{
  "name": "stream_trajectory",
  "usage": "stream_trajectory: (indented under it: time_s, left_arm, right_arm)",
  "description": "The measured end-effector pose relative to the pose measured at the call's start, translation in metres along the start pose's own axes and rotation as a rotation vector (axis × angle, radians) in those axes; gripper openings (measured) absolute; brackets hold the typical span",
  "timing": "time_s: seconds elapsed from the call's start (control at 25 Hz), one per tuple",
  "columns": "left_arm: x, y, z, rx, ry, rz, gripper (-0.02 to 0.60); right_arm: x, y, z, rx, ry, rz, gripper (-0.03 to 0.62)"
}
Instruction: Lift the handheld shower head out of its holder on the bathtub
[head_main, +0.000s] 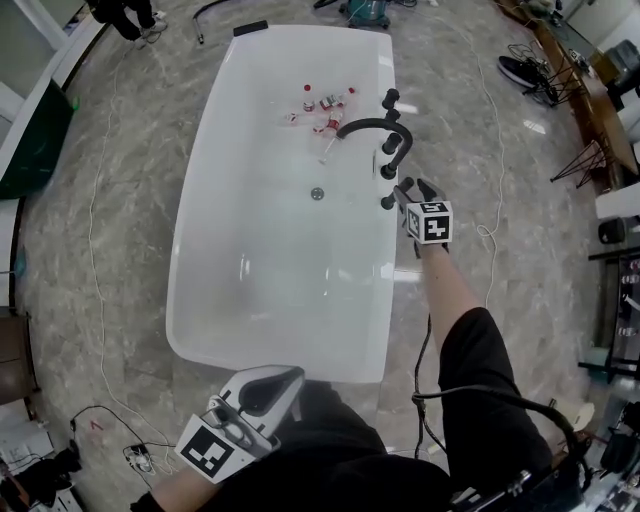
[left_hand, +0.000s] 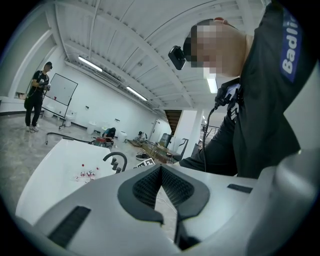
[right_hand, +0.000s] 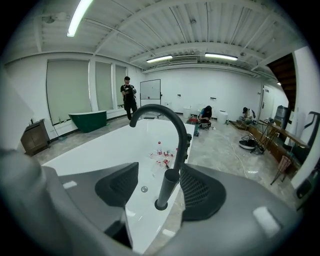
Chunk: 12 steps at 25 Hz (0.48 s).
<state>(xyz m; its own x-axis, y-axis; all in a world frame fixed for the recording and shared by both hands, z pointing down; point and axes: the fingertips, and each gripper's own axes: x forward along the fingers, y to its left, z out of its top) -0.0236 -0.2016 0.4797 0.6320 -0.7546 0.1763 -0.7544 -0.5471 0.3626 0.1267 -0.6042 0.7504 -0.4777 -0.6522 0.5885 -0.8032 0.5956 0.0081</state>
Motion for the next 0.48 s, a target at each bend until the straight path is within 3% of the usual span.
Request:
stream_trajectory:
  time_s: [0.48]
  left_arm:
    - [0.001, 0.011, -0.030, -0.028, 0.063, 0.038, 0.000]
  right_arm:
    - [0.051, -0.027, -0.033, 0.102, 0.051, -0.027, 0.229]
